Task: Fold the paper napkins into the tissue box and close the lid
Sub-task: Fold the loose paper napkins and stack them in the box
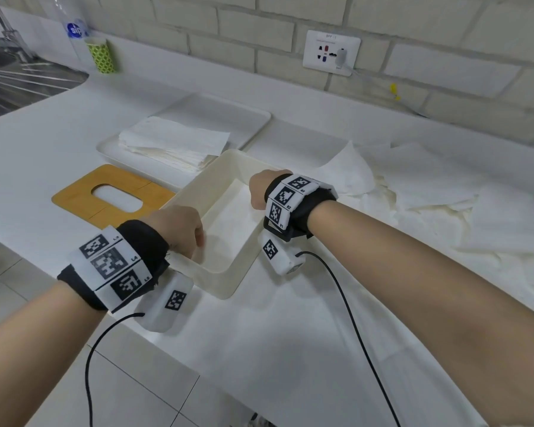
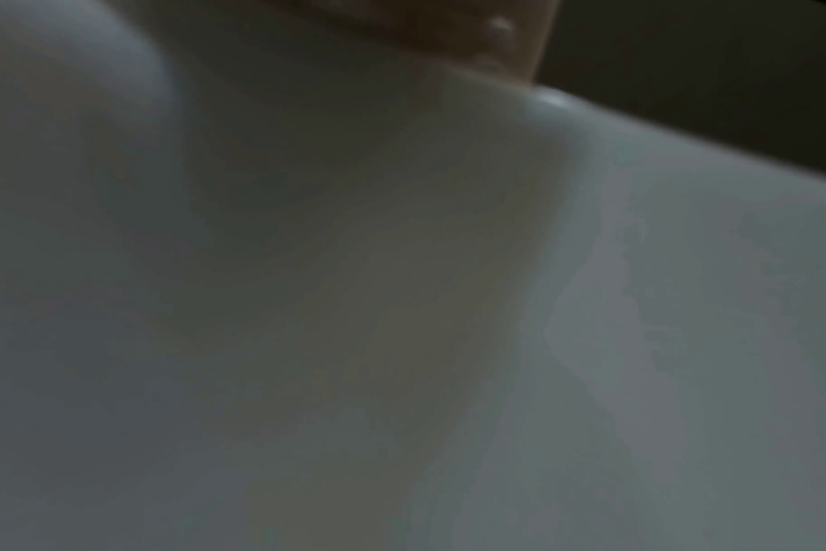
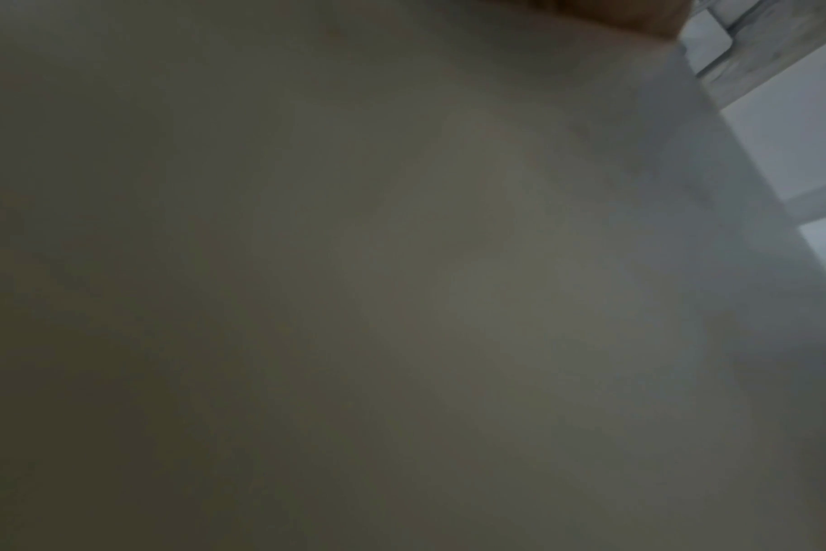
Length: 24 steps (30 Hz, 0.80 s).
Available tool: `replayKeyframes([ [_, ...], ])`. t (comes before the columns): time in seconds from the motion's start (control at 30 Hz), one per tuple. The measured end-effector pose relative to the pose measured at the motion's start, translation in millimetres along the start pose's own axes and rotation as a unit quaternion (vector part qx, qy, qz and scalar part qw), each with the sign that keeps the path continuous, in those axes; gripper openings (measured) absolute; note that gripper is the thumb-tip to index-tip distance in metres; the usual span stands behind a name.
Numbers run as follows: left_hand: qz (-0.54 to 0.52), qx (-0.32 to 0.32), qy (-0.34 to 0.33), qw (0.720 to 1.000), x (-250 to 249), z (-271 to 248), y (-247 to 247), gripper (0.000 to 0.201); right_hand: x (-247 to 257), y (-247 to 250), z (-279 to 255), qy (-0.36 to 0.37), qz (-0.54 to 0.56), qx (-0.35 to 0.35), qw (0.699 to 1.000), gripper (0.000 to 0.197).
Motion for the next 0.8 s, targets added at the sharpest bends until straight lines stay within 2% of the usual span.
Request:
replayKeyframes([
  [0.03,0.018,-0.001,-0.005,1.000,-3.2,0.0,-0.2,0.036,1.2,-1.8,1.0,0.004,-0.004,0.005,1.000,0.018],
  [0.13,0.092,-0.028,-0.037,0.995,-15.2,1.9,5.2,0.027,4.6,5.8,-12.0,0.054,-0.004,-0.048,0.997,0.024],
  [0.2,0.117,-0.025,-0.059,0.991,-22.0,5.8,3.1,0.022,8.5,10.8,-23.2,0.096,-0.018,-0.070,0.993,0.020],
  [0.27,0.092,0.013,-0.071,0.993,-25.3,9.3,-7.1,0.007,14.7,6.3,-20.3,0.132,-0.050,-0.083,0.986,0.028],
  [0.3,0.071,0.028,-0.077,0.994,-27.3,9.8,-11.7,0.006,18.7,4.5,-22.3,0.153,-0.070,-0.092,0.981,0.032],
  [0.33,0.056,0.033,-0.084,0.994,-30.1,10.8,-14.3,0.013,21.3,2.9,-24.8,0.164,-0.072,-0.089,0.980,0.034],
  [0.4,0.053,0.032,-0.091,0.994,-34.6,11.9,-15.8,0.019,21.6,1.6,-26.6,0.162,-0.065,-0.085,0.981,0.034],
  [0.5,0.049,0.031,-0.093,0.994,-35.6,8.2,-14.8,0.012,13.9,12.6,-30.8,0.137,0.022,-0.063,0.988,0.028],
  [0.6,-0.010,0.016,-0.094,0.995,-34.9,-6.2,-2.6,0.012,-2.1,37.6,-49.4,0.134,0.094,-0.102,0.981,0.033],
  [0.63,-0.031,-0.001,-0.099,0.995,-37.2,-11.8,4.8,0.016,-10.6,46.6,-59.5,0.139,0.117,-0.128,0.975,0.033],
  [0.7,-0.062,-0.080,-0.127,0.987,-49.0,-24.0,27.6,0.021,-30.3,58.6,-78.9,0.155,0.154,-0.169,0.961,0.029],
  [0.8,-0.142,-0.225,-0.185,0.946,-80.4,-48.4,57.9,0.015,-67.8,52.4,-103.7,0.154,0.174,-0.173,0.957,0.023],
])
Point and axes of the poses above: each hand's wrist, its own z-axis towards the middle knuckle, its own y-axis out of the back of the hand, x = y × z, the point moved 10 cm from there along z, towards the middle knuckle, and after that the axes turned 13 degrees about -y, right-handed, at the moved point
